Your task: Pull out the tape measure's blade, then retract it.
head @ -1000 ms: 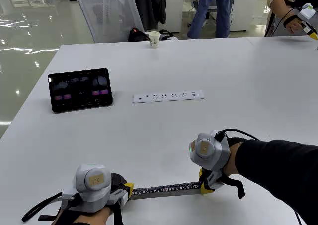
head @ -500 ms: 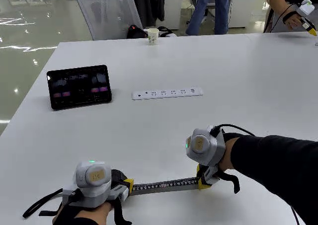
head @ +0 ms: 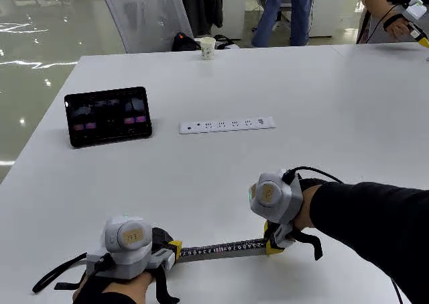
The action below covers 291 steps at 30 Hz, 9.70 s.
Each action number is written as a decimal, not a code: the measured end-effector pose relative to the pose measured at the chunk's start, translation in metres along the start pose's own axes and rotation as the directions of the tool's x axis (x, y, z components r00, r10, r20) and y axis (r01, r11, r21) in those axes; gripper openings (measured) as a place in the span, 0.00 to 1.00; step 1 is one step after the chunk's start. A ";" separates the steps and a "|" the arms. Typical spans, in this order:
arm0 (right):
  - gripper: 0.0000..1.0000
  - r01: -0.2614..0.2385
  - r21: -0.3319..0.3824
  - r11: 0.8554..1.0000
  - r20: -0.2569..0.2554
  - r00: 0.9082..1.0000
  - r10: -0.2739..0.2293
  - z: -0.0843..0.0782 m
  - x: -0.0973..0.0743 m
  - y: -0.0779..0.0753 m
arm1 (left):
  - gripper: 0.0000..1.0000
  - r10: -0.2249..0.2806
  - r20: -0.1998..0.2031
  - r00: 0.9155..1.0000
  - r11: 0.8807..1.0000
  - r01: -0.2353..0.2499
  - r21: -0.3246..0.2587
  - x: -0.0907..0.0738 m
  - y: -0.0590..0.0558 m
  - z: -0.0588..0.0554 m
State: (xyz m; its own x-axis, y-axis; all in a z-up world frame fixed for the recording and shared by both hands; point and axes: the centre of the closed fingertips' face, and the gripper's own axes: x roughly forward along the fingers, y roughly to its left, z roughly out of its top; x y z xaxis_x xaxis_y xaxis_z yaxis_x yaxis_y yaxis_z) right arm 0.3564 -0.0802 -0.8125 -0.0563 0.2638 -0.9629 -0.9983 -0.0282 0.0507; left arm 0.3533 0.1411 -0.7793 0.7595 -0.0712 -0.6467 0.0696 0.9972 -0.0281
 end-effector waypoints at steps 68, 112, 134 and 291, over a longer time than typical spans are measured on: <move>0.10 0.011 -0.002 1.000 0.042 0.999 -0.010 0.024 0.007 -0.001 | 0.60 -0.017 -0.006 1.000 1.000 0.017 -0.012 0.000 0.000 0.000; 0.11 0.000 0.005 1.000 0.064 0.998 0.000 0.044 0.012 0.002 | 0.60 -0.038 -0.003 0.999 0.999 0.038 0.012 -0.001 0.000 -0.001; 0.11 0.001 0.016 1.000 0.074 0.997 -0.002 0.055 0.016 0.003 | 0.61 -0.036 -0.011 0.999 0.999 0.036 0.010 -0.001 0.000 -0.001; 0.11 -0.013 0.035 0.999 0.205 0.979 0.005 0.128 0.035 0.017 | 0.60 -0.086 -0.016 0.996 0.996 0.086 -0.005 -0.002 -0.001 -0.001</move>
State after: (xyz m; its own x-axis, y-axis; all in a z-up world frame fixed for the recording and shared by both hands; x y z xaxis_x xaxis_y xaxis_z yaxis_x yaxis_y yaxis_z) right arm 0.3360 0.0517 -0.8114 -0.0633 0.4554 -0.8880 -0.9974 0.0026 0.0725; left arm 0.3509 0.1405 -0.7792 0.7400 -0.1560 -0.6542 0.1308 0.9875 -0.0875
